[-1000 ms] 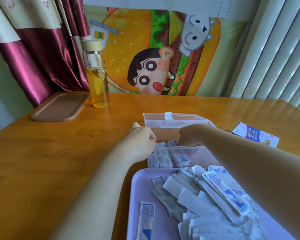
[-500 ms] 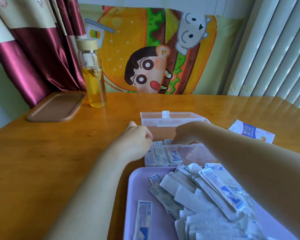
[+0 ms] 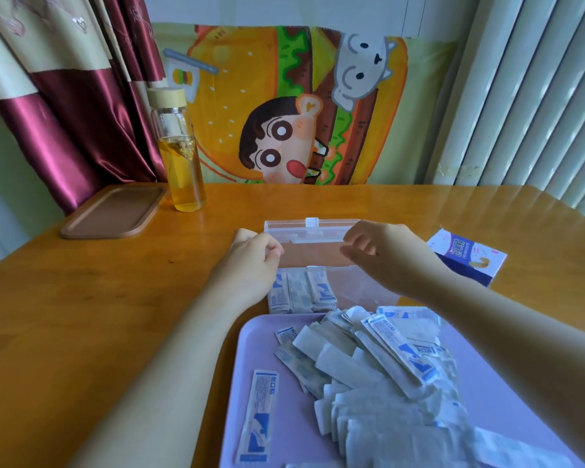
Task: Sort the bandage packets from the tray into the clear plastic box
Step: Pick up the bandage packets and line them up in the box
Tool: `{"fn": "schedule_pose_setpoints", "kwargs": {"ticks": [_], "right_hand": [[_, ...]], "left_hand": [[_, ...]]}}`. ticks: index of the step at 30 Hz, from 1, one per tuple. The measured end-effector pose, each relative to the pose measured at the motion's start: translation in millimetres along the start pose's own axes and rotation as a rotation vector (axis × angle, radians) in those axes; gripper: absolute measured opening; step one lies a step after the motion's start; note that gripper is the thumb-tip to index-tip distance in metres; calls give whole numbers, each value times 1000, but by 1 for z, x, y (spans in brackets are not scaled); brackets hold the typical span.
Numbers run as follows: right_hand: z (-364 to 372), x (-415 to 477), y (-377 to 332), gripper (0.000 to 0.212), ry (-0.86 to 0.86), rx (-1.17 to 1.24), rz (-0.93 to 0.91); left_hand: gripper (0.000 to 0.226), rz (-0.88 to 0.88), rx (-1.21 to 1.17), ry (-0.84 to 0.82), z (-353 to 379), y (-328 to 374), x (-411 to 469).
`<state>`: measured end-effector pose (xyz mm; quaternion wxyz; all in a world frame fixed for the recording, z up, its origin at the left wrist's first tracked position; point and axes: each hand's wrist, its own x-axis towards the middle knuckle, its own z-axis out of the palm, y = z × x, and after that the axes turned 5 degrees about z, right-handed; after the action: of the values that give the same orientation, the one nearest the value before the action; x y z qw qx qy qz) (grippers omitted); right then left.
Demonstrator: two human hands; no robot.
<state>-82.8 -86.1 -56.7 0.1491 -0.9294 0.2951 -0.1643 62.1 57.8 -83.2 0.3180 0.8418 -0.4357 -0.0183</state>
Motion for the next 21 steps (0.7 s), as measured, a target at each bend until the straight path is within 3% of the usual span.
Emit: {"fn": "schedule_pose_setpoints", "kwargs": {"ticks": [4,6,8,11,13,15,18,21], "right_hand": [[-9,-27,14,21,167,15,-184],[-16,-43,20,16,180,64,-177],[-19,-57,27,18,59,96,-70],[-11,-71,42,41,-224,9,144],[-3,-79,48,56,-313,13,230],[0,-84,50,57,-341,54,273],[-1,-88,51,44,-335,159,291],[-4,-92,56,28,-320,228,303]], "left_hand": [[22,44,-45,14,1,6,-10],[23,64,-43,-18,-2,10,-16],[27,71,-24,-38,-5,12,-24],[39,82,25,63,-3,13,-39],[41,143,51,168,0,17,-54],[37,238,58,198,4,28,-68],[27,330,50,78,13,45,-85],[22,288,66,-101,24,56,-93]]}}
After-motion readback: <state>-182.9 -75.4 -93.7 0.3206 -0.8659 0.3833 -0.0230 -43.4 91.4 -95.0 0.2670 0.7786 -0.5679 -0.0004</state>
